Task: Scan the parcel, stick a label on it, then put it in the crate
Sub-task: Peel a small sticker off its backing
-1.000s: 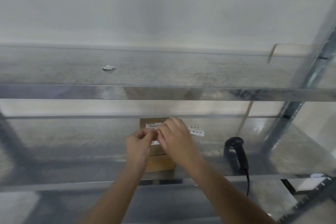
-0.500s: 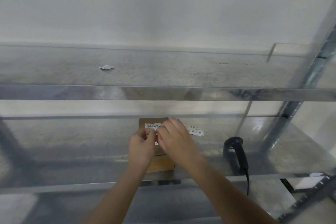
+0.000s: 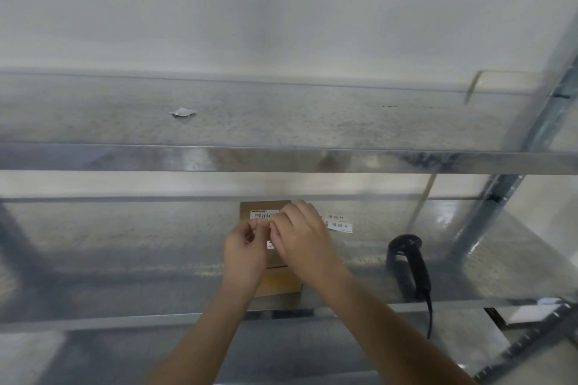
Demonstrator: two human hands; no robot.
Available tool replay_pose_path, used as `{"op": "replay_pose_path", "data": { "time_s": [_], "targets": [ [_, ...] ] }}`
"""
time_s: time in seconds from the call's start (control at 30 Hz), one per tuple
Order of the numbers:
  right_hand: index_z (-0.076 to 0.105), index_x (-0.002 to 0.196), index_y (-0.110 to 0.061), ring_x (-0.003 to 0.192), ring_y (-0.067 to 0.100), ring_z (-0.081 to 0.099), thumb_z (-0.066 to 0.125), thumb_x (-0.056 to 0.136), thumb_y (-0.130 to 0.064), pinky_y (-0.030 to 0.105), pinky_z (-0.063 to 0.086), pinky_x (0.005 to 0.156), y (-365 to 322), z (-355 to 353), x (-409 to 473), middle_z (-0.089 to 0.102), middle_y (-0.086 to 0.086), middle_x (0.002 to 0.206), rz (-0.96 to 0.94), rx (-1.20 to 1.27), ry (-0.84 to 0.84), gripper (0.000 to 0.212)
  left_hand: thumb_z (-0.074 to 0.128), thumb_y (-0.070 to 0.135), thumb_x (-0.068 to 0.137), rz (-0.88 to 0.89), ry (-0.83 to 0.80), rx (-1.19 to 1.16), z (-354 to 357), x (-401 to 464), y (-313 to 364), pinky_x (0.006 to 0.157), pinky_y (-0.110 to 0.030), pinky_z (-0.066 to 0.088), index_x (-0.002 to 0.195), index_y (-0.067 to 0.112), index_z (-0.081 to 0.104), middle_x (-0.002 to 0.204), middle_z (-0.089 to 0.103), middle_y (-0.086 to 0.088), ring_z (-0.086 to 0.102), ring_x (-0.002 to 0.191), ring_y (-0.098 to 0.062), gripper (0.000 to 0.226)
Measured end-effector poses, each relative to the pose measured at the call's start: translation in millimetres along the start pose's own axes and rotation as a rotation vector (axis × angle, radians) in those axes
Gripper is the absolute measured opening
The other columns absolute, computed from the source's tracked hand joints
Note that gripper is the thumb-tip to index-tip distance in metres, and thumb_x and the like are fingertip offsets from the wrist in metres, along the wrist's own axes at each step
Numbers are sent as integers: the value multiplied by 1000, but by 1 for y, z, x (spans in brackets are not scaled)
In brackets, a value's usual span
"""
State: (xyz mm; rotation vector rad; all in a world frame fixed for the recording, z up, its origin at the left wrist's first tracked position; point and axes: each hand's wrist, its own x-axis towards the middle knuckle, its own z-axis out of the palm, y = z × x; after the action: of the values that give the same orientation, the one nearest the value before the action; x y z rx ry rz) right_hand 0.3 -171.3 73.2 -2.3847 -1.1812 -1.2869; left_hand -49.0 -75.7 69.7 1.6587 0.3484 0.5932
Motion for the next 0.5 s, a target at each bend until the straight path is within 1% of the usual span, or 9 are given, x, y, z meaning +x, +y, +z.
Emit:
{"op": "replay_pose_path", "data": {
  "time_s": [0.13,0.33,0.37,0.4,0.43,0.47,0.5],
  "targets": [
    [63,70,-12,68,21,57,58,84,-10,32,51,72,-2,7,0,62,3,68,-1,-19,2,16,49,11,92,-19,14,4,1,2,1,58,-28,42,77,-6,61,65,60,-12,52,59,-15,26],
    [63,72,-12,70,22,56,49,89,-9,32,47,70,-4,15,0,63,4,71,6,-13,-17,22,44,10,92,-31,3,-30,2,4,0,59,-34,41,75,-11,55,65,54,-19,49,61,-21,29],
    [62,72,-12,69,22,56,50,88,-8,32,45,70,-4,15,0,63,4,70,-6,-23,-7,21,45,9,92,-34,0,-40,1,4,0,59,-32,41,74,-11,55,64,54,-18,49,59,-18,29],
    [62,71,-12,68,22,55,53,86,-7,31,45,69,-3,14,1,62,4,69,-18,-33,8,18,46,8,91,-39,-5,-49,0,4,1,57,-26,42,72,-10,55,61,54,-14,50,57,-13,28],
    [62,70,-12,67,22,55,56,84,-7,31,44,68,-2,12,1,61,5,68,-30,-36,27,16,47,8,90,-47,-11,-56,-2,4,1,54,-19,42,69,-6,57,58,55,-8,50,52,-7,27],
    [61,70,-11,65,22,55,58,83,-7,31,46,67,-1,11,1,61,5,67,-40,-35,41,14,49,7,90,-60,-20,-63,-3,3,2,52,-15,43,66,-1,59,55,56,-3,50,49,-2,27],
    [62,70,-11,65,22,55,58,82,-7,31,47,67,0,10,1,61,5,66,-50,-34,42,14,49,7,89,-81,-30,-73,-4,3,3,55,-16,44,65,2,60,54,57,0,52,49,-1,27]
  ]
}}
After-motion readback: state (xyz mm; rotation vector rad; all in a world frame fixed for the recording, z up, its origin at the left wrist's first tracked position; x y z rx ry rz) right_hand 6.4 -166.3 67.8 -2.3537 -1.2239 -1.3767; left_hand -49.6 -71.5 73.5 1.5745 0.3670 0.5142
